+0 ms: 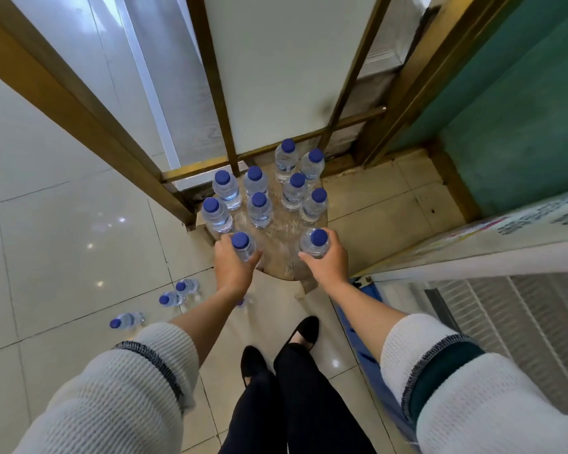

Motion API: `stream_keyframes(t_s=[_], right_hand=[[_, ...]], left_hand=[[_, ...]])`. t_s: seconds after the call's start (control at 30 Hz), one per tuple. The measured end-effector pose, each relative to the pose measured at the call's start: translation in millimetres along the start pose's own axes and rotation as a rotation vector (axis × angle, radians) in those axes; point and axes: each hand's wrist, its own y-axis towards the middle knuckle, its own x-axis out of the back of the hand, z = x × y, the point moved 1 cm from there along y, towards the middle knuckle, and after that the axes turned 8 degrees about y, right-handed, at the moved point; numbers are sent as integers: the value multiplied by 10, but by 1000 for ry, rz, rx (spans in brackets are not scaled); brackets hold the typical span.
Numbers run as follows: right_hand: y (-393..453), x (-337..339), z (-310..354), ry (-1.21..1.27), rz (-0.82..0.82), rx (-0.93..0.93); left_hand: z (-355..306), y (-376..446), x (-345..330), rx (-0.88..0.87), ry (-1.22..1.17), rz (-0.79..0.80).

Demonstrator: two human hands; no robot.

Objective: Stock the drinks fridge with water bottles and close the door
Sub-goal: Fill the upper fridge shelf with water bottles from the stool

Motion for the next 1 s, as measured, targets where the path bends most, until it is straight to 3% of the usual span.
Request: stream_keyframes(t_s=[0.3,0.47,0.73,1.0], right_hand=[[-683,649,633,78,-223,94],[-962,1065,1210,92,-273,215],[-1389,1944,2317,71,-457,522],[-1959,2971,3236,120,-758,764]], left_hand=[[-792,-559,673,-319,72,88],[-1450,-792,1085,-404,67,65],[-2689,-1348,1668,-663,-220,62],[-3950,-1975,1964,-917,-413,56]])
